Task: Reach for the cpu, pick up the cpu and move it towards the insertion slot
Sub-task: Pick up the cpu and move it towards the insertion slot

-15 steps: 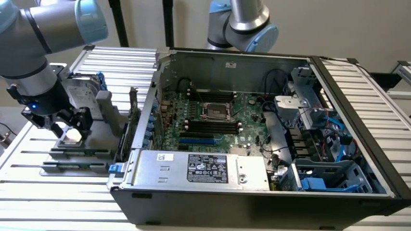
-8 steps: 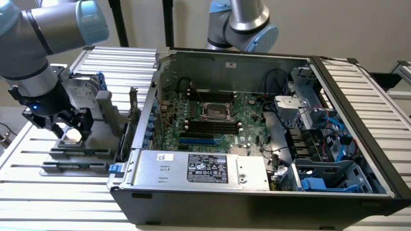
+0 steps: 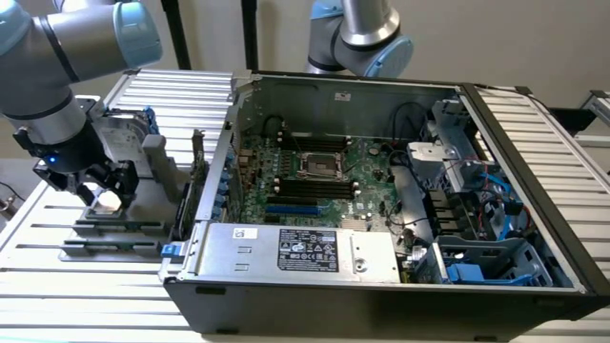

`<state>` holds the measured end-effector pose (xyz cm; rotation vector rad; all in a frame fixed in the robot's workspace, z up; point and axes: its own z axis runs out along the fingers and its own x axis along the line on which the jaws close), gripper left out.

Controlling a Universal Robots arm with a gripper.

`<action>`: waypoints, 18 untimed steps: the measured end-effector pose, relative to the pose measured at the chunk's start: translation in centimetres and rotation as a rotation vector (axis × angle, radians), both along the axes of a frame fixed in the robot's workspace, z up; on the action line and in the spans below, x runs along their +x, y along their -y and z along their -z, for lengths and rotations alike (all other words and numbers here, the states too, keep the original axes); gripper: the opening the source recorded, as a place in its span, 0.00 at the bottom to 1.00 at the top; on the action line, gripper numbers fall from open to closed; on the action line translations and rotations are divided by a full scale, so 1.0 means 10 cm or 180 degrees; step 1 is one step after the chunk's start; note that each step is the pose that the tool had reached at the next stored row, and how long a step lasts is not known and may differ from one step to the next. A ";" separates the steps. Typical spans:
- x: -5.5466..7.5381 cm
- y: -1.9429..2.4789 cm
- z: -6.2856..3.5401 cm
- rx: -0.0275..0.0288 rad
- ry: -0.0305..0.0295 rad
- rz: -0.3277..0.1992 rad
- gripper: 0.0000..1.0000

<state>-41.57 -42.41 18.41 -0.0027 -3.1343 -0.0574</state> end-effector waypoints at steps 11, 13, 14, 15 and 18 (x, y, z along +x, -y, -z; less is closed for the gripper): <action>0.03 0.000 0.000 0.0001 -0.0019 -0.0037 0.62; 0.03 0.000 -0.001 0.0001 -0.0021 -0.0037 0.62; 0.03 0.000 -0.001 0.0001 -0.0021 -0.0037 0.62; 0.02 0.000 0.000 0.0002 -0.0022 -0.0037 0.62; 0.02 0.000 0.000 0.0001 -0.0023 -0.0037 0.62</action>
